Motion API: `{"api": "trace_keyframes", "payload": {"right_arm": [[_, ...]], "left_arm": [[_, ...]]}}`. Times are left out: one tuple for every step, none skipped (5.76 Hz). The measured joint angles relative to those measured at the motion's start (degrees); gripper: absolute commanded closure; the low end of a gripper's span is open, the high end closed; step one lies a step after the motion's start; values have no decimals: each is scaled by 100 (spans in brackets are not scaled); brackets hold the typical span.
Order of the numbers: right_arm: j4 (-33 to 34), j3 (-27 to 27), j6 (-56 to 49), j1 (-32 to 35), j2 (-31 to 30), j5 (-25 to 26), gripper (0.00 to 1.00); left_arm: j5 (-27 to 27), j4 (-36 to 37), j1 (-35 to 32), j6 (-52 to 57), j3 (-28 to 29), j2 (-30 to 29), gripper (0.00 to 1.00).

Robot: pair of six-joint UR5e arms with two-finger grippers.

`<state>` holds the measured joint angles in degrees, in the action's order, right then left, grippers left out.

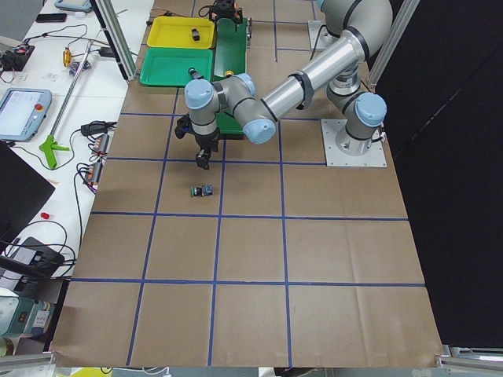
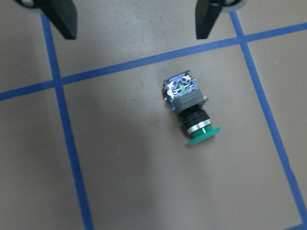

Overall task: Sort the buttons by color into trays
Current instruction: 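Lower the right gripper onto the yellow button while the left grasps a green button, then carry the yellow button into the yellow tray while the left lifts the green button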

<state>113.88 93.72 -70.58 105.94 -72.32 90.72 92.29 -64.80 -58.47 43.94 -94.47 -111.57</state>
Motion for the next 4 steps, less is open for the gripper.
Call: {"api": "trace_keyframes", "payload": {"right_arm": [[329,31,348,326,143,-142,0],[689,37,532,552,337,-194,0],[962,50,541,665,530,-232,0],[1119,72,402,696,693,-272,0]], "left_arm": [[-35,16,127,-156,19,-242,12],[-54,136,165,-209,59,-472,12],[-60,393,159,-220,146,-699,12],[-56,635,143,-217,245,-897,12]]}}
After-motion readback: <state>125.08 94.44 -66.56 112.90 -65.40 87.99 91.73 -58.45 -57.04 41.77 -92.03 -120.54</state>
